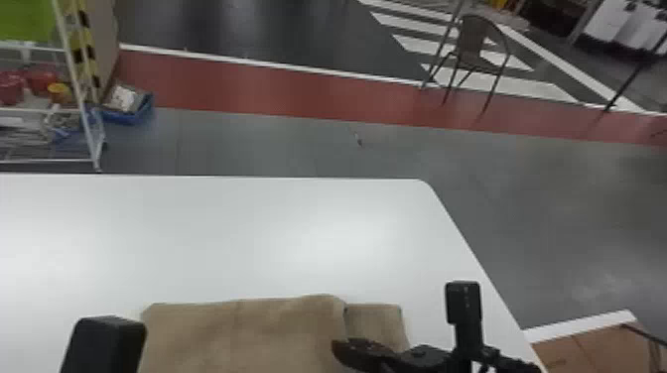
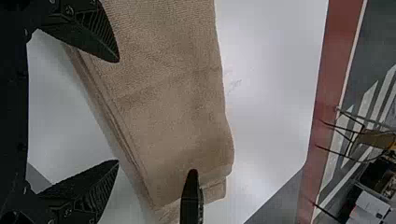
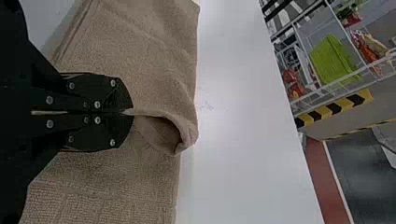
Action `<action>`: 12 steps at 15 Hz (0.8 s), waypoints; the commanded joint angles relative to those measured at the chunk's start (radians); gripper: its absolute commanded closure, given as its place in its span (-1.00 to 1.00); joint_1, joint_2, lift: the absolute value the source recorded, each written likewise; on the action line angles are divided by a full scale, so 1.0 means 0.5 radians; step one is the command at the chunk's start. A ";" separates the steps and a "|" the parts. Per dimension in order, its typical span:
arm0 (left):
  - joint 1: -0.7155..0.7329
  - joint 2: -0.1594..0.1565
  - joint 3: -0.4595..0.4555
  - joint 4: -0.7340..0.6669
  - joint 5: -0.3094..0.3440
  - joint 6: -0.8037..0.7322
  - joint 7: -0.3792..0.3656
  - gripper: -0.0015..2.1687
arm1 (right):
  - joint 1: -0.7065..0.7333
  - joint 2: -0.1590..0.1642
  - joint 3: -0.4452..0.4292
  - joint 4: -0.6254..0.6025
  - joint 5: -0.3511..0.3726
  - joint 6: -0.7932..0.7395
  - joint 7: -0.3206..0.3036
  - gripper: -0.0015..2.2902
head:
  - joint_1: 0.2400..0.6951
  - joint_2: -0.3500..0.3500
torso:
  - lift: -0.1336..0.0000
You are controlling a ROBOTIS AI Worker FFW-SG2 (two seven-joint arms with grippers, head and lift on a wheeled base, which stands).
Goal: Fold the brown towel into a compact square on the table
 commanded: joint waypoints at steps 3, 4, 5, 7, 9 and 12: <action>0.046 0.000 0.077 -0.033 0.002 -0.166 0.022 -0.88 | 0.095 0.002 -0.148 -0.274 -0.266 0.191 0.018 0.19 | 1.00 -0.97 | -0.84; 0.062 0.000 0.080 -0.045 -0.005 -0.234 0.043 -0.88 | 0.095 0.002 -0.163 -0.311 -0.279 0.234 0.018 0.19 | 1.00 -0.95 | -0.84; 0.080 0.003 0.074 -0.054 -0.017 -0.314 0.064 -0.88 | 0.098 0.002 -0.172 -0.329 -0.291 0.259 0.015 0.19 | 1.00 -0.91 | -0.84; 0.132 0.006 0.083 -0.085 -0.051 -0.455 0.092 -0.88 | 0.129 0.002 -0.185 -0.400 -0.312 0.277 0.018 0.19 | 1.00 -0.87 | -0.84; 0.132 0.006 0.080 -0.085 -0.069 -0.479 0.114 -0.88 | 0.181 0.002 -0.286 -0.498 -0.457 0.302 0.015 0.19 | 1.00 -0.84 | -0.84; 0.132 0.006 0.068 -0.070 -0.072 -0.485 0.117 -0.88 | 0.181 0.002 -0.396 -0.538 -0.524 0.345 0.015 0.19 | 1.00 -0.82 | -0.84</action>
